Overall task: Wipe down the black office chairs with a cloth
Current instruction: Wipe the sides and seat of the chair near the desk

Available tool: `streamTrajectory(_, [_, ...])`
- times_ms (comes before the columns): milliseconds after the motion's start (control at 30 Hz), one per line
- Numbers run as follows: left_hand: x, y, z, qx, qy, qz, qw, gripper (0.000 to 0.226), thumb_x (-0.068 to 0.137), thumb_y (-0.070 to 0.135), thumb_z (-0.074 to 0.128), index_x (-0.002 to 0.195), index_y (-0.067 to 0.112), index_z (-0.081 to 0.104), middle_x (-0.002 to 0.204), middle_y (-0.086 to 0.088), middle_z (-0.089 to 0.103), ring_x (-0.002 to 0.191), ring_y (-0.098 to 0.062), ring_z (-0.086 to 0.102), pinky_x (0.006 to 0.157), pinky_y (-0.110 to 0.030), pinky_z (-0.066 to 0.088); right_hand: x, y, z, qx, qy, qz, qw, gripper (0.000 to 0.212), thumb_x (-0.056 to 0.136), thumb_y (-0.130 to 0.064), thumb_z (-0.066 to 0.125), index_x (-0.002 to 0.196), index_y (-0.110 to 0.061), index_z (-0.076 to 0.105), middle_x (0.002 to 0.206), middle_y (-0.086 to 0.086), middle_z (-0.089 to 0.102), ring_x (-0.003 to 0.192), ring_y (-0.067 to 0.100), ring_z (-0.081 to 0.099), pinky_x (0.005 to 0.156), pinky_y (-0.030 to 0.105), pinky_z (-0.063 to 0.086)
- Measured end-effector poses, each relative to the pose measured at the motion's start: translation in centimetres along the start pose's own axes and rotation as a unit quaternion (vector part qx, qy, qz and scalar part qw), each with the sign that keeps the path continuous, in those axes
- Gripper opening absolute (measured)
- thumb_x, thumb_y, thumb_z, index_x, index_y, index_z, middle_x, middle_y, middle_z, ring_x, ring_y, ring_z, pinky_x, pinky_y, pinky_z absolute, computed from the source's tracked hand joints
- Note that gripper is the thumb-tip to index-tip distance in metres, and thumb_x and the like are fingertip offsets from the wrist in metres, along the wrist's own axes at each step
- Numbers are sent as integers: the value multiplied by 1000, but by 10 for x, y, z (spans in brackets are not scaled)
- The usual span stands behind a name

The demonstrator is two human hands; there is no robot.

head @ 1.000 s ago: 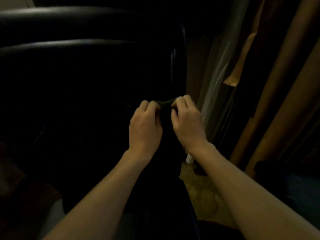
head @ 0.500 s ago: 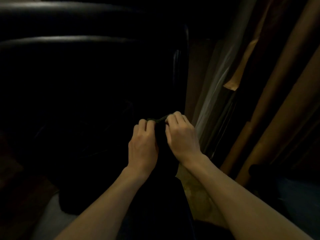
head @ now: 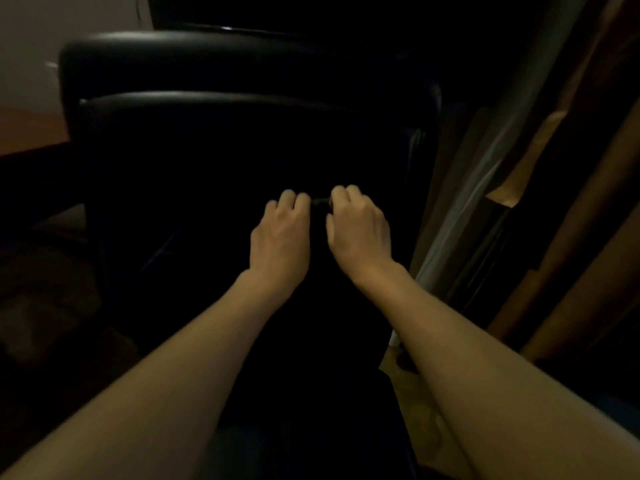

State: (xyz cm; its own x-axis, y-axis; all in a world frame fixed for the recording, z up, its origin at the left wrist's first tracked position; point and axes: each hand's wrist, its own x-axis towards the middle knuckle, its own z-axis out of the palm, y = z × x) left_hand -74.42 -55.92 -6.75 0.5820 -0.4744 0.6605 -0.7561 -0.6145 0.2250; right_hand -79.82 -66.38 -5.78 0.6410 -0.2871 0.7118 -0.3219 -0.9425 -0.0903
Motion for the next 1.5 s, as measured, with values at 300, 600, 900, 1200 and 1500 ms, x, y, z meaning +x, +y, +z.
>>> streamTrajectory(300, [-102,-28,41,-23,-147,-23,989,49,63,-2,81,102,12,55,99,-3,54,84,-21,57,50,-20,43,-100,-30,45,-21,-90,-7,996,27,67,-5,81,80,-13,59,77,4,58,67,22,60,48,25,46])
streamTrajectory(600, [-16,-30,-22,18,-35,-1,999,27,92,5,48,118,12,47,119,-9,46,109,-28,49,67,-30,43,-6,-43,-3,12,-16,-24,1000,10,83,-7,65,90,-7,59,89,14,58,80,34,60,58,37,49])
streamTrajectory(900, [15,-66,-34,43,-23,-19,999,33,90,8,59,121,13,47,120,-8,48,108,-27,49,68,-28,40,31,-74,14,24,-40,2,999,12,96,-11,51,107,-10,57,109,9,59,97,30,61,77,37,47])
streamTrajectory(1200, [-77,-97,4,34,-122,-48,991,35,85,11,67,117,16,52,113,-3,51,100,-23,54,59,-24,43,-58,-99,58,5,-95,-21,995,27,68,-3,80,82,-11,59,78,6,60,69,24,63,49,29,48])
streamTrajectory(1500, [-28,-107,-48,39,-66,-31,997,27,95,12,49,122,17,47,119,-6,47,108,-26,50,68,-31,42,-10,-115,27,27,-68,-51,996,16,80,-6,71,91,-7,59,87,11,59,79,31,62,57,35,50])
